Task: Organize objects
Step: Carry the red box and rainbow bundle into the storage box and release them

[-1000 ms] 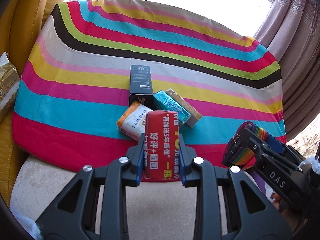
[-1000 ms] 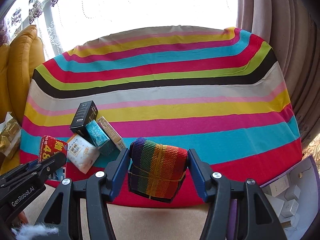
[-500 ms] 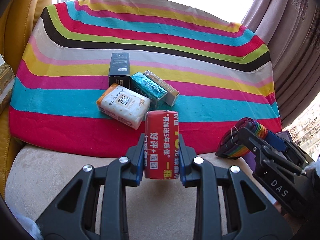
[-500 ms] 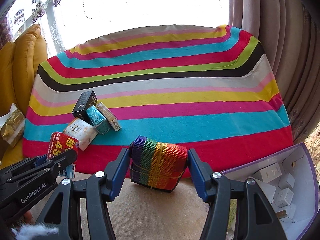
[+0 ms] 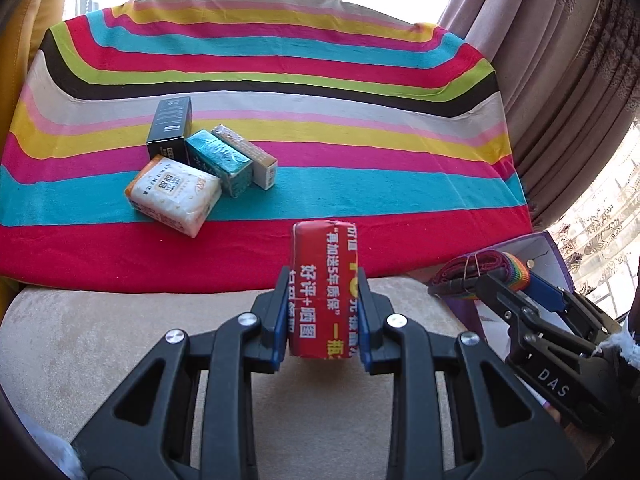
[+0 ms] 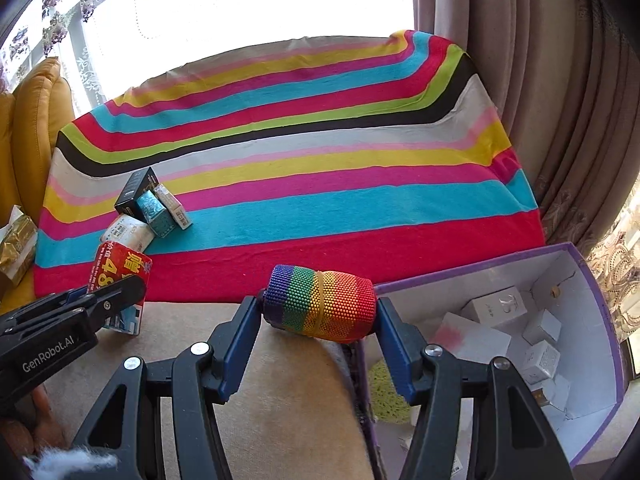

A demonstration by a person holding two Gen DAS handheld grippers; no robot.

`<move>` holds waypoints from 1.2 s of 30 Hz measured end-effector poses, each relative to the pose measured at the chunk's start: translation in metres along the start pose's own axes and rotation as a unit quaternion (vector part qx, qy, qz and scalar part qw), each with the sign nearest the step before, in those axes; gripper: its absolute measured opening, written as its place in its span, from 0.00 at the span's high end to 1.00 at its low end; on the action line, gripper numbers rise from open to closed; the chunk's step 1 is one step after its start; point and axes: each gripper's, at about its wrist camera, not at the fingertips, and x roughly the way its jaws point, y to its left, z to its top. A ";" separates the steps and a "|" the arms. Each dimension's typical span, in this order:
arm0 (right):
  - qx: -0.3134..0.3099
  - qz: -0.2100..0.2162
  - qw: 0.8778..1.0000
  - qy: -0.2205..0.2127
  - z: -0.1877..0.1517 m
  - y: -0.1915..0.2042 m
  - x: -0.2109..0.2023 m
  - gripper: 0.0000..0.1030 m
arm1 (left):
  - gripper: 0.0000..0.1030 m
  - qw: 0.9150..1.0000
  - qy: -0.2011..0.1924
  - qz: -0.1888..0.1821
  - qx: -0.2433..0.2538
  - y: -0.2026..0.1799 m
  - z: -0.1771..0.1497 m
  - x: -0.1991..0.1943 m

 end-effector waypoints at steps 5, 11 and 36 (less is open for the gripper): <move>0.017 0.023 1.000 0.012 -0.010 -0.020 -0.009 0.43 | 0.69 1.000 0.005 -0.017 0.018 -0.023 -0.002 0.004; 0.031 0.025 0.999 -0.001 -0.008 -0.033 -0.024 0.43 | 0.69 0.999 0.015 -0.034 0.036 -0.046 -0.005 0.011; 0.116 -0.111 0.986 0.036 -0.033 -0.146 -0.011 0.39 | 0.35 0.978 0.096 -0.149 0.106 -0.149 -0.018 0.052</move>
